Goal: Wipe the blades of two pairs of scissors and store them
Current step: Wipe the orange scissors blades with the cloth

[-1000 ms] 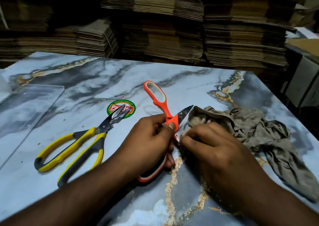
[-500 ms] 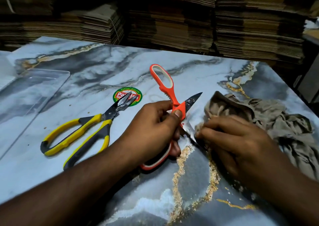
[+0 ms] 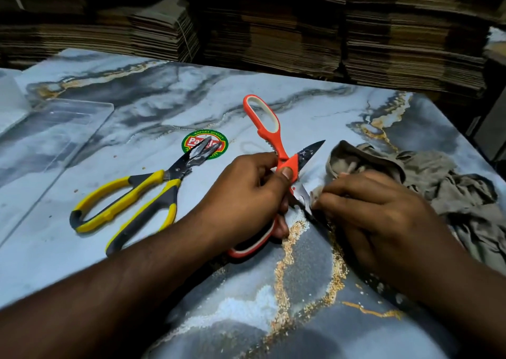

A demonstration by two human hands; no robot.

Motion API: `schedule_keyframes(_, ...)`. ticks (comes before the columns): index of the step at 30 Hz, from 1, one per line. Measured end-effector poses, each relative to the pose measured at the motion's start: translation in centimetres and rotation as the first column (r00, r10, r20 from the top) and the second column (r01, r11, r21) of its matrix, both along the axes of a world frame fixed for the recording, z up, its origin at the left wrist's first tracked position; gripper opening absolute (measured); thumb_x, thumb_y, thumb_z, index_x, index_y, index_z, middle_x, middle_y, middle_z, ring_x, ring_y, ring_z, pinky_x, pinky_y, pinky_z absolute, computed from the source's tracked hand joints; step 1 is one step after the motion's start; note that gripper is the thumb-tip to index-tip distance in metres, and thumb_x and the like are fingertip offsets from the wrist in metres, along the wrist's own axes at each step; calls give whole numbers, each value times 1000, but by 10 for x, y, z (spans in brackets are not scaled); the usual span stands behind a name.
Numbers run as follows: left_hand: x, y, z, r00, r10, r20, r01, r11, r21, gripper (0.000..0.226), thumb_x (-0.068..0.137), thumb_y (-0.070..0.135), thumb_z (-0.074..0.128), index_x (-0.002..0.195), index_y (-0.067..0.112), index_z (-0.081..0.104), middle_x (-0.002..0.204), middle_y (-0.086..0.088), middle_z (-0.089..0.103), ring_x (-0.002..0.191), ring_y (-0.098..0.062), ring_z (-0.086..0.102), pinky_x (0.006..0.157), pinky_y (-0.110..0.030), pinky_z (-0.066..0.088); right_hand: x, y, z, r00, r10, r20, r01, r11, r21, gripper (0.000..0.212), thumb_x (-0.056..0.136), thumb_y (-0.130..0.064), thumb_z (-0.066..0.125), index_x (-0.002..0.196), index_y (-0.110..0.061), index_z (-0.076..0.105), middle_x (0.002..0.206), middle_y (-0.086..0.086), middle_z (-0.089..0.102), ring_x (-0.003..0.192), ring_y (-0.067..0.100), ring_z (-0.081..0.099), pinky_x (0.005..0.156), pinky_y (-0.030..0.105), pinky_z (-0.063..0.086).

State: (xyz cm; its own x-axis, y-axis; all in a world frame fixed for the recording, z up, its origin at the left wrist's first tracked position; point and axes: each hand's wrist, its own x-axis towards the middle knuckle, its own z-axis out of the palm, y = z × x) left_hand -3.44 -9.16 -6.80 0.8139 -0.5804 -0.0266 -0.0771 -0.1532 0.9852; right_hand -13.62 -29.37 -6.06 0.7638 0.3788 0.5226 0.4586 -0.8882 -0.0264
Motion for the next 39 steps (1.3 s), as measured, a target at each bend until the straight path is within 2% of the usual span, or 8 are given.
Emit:
schedule_keyframes(10,1,-1,-1,1000,-7,14,7,1000,18,24,111,17,50,97,1,61,64,-8,60,47,-33,65,51,-35,53,-5,-9,4,998,45,-49,-46,999,-6,24,91,0,69,109,-10,81,107,6,74,91,29,68,87,34,55)
schedule_keyframes(16,-1,1,1,1000,-5,9,5,1000,-9,24,111,15,50,94,1,60,64,-12,59,46,-33,64,52,-35,52,1,-1,4,998,19,-55,-19,1000,4,25,88,4,72,108,-10,80,104,6,72,87,31,65,80,36,54)
schedule_keyframes(19,0,1,1,1000,-17,6,17,1000,-8,26,111,16,50,93,1,60,64,-12,58,47,-32,63,53,-36,52,-6,-10,6,995,46,-88,-48,999,-17,22,92,-4,69,109,-13,80,104,5,73,88,31,68,101,33,51)
schedule_keyframes(21,1,0,1,1000,-16,13,16,1000,3,27,111,17,50,96,-3,59,64,-10,58,46,-31,64,53,-35,52,-1,-10,6,998,27,-59,-28,999,-19,25,89,-3,70,109,-14,81,104,4,74,90,32,70,111,45,50)
schedule_keyframes(26,-1,1,2,999,-22,23,21,1000,5,29,111,16,50,101,-10,59,64,-11,59,45,-30,64,50,-35,53,5,0,9,999,19,-47,-20,1000,-24,22,92,-4,70,109,-12,80,104,5,73,91,34,69,95,52,55)
schedule_keyframes(29,-1,2,2,999,-29,30,29,1000,4,29,111,15,50,100,-9,60,63,-10,59,45,-30,63,50,-35,52,-7,-9,13,997,31,-64,-37,995,-96,22,89,-9,72,107,-18,81,102,1,74,87,31,69,106,48,50)
schedule_keyframes(35,0,3,3,998,-30,54,32,999,-25,24,111,16,50,99,-2,61,65,-12,58,49,-34,65,50,-35,53,2,-2,10,999,-17,-43,14,998,-55,23,89,-5,71,107,-17,80,104,0,73,91,32,67,88,50,54)
schedule_keyframes(39,0,5,6,996,-79,49,81,996,-45,21,110,12,50,96,5,63,68,-16,56,50,-32,62,47,-32,52,-8,-9,15,993,24,-115,-36,994,-103,22,90,-15,73,109,-26,80,104,-7,72,90,26,66,96,42,49)
